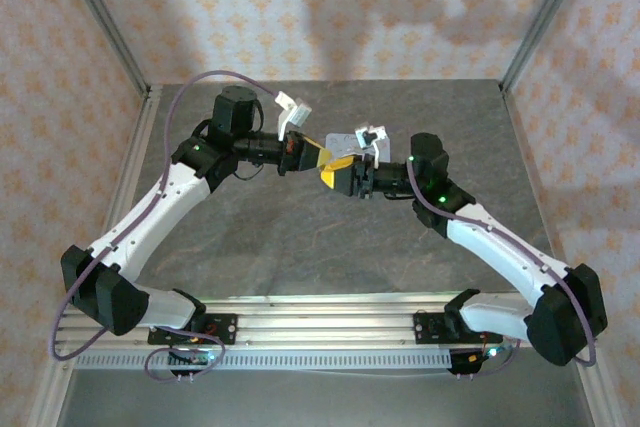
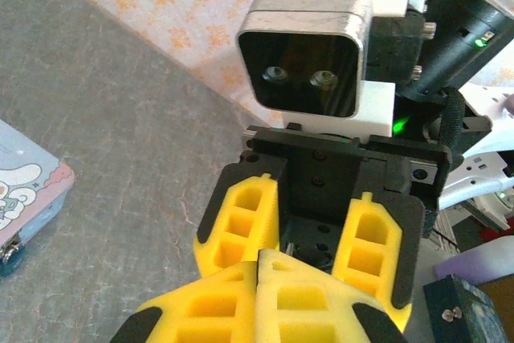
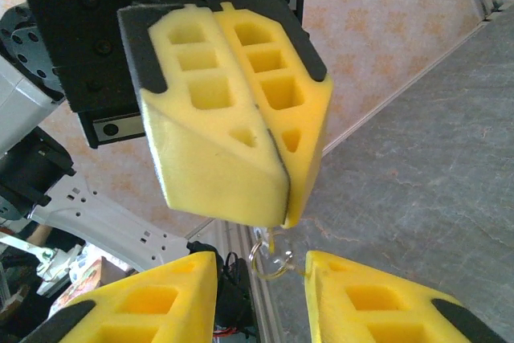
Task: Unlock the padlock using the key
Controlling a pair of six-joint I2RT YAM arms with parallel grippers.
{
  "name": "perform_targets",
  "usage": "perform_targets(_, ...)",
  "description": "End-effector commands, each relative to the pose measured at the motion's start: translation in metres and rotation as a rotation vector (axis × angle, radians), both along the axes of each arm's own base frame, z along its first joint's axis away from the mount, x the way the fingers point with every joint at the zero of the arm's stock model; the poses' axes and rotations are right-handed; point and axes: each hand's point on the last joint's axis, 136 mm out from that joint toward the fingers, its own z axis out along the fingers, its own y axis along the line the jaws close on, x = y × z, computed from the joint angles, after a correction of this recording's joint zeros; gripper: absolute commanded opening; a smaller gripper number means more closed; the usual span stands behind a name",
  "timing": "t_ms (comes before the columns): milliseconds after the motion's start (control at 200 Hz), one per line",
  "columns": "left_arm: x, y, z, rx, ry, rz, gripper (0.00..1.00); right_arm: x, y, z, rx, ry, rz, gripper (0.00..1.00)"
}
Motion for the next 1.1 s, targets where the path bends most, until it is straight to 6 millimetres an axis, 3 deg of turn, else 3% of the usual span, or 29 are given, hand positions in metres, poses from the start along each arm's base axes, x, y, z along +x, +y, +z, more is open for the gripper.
perform_targets(0, -0.006, 0.001, 0.014, -0.037, -0.03, -0.02, 0.0, -0.004, 0.004, 0.025, 0.041, -0.085, 0.033, 0.34)
perform_targets(150, -0.008, 0.001, 0.012, -0.033, -0.024, -0.024, 0.0, -0.004, 0.004, 0.03, 0.052, -0.096, 0.036, 0.28)
perform_targets(365, -0.008, 0.002, 0.009, -0.026, -0.018, -0.023, 0.0, -0.004, 0.004, 0.027, 0.048, -0.097, 0.035, 0.0)
perform_targets(646, -0.003, 0.005, 0.009, -0.024, -0.025, 0.023, 0.0, -0.002, 0.004, 0.031, 0.086, -0.087, 0.02, 0.0)
perform_targets(731, -0.001, 0.009, 0.009, -0.026, -0.025, 0.052, 0.3, 0.005, 0.007, 0.024, 0.087, -0.055, 0.011, 0.0)
perform_targets(831, 0.008, 0.02, 0.013, -0.074, -0.018, 0.116, 0.46, 0.01, 0.008, 0.022, 0.096, -0.027, -0.005, 0.0)
perform_targets(971, 0.024, 0.049, 0.01, -0.17, 0.004, 0.245, 0.5, 0.017, 0.007, 0.02, 0.115, 0.001, -0.028, 0.0)
perform_targets(1096, 0.018, 0.053, 0.003, -0.192, 0.004, 0.253, 0.47, 0.024, 0.007, 0.017, 0.125, 0.024, -0.046, 0.0)
